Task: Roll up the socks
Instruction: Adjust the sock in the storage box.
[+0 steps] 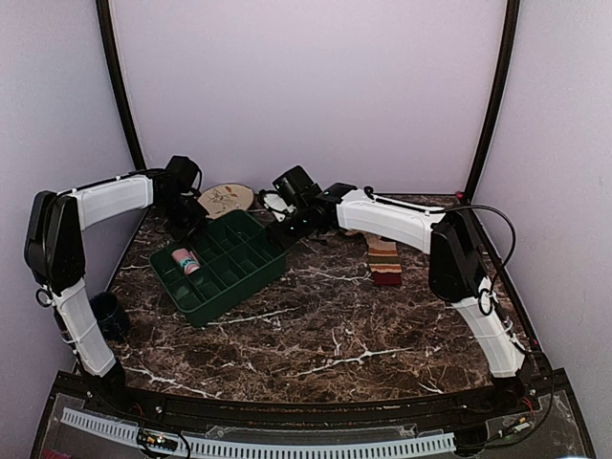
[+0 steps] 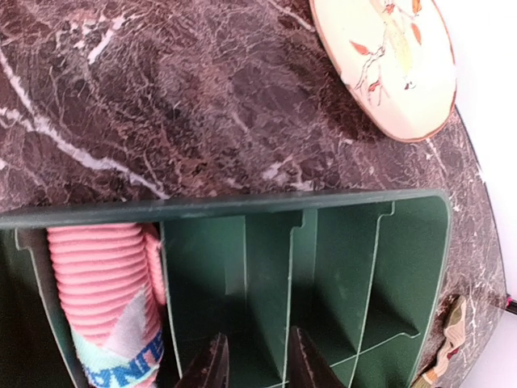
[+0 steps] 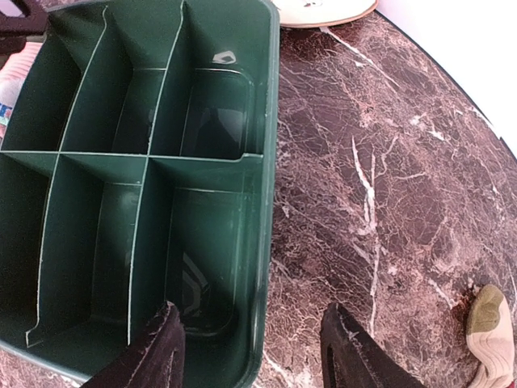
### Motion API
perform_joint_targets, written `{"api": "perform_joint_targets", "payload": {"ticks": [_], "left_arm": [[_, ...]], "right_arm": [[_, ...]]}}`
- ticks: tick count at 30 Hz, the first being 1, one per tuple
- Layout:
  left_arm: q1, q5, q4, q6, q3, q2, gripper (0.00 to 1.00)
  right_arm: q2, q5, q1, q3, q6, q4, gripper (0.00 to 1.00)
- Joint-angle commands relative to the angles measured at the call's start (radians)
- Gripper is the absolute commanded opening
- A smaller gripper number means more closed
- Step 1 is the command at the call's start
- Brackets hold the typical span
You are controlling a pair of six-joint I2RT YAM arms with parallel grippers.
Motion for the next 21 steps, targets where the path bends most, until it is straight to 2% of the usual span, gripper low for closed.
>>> {"api": "perform_joint_targets", "payload": {"ticks": [1,5,9,11,21], "left_arm": [[-0.009,-0.030,-0.090,0.006,-0.029,-0.061,0.29],[-0.009,-0.048,-0.087,-0.001,-0.116,-0.128,0.28],[-0.004,-0.052,-0.079,-0.003,-0.181,-0.173,0.23],[-0.004,-0.048,-0.082,-0.005,-0.192,-0.179,0.19],[-0.004,-0.039,-0.075,-0.010,-0.207,-0.159,0.19]], "right_arm": [[0.008,0.002,-0.004,0.031,-0.003,0.008,0.55],[0.002,0.003,-0.003,0.023,-0.004,0.008,0.56],[0.000,0.003,-0.004,0.020,-0.004,0.011,0.56],[0.001,0.003,-0.003,0.020,-0.004,0.013,0.56],[0.001,-0.003,-0.002,0.015,0.000,0.014,0.56]]}}
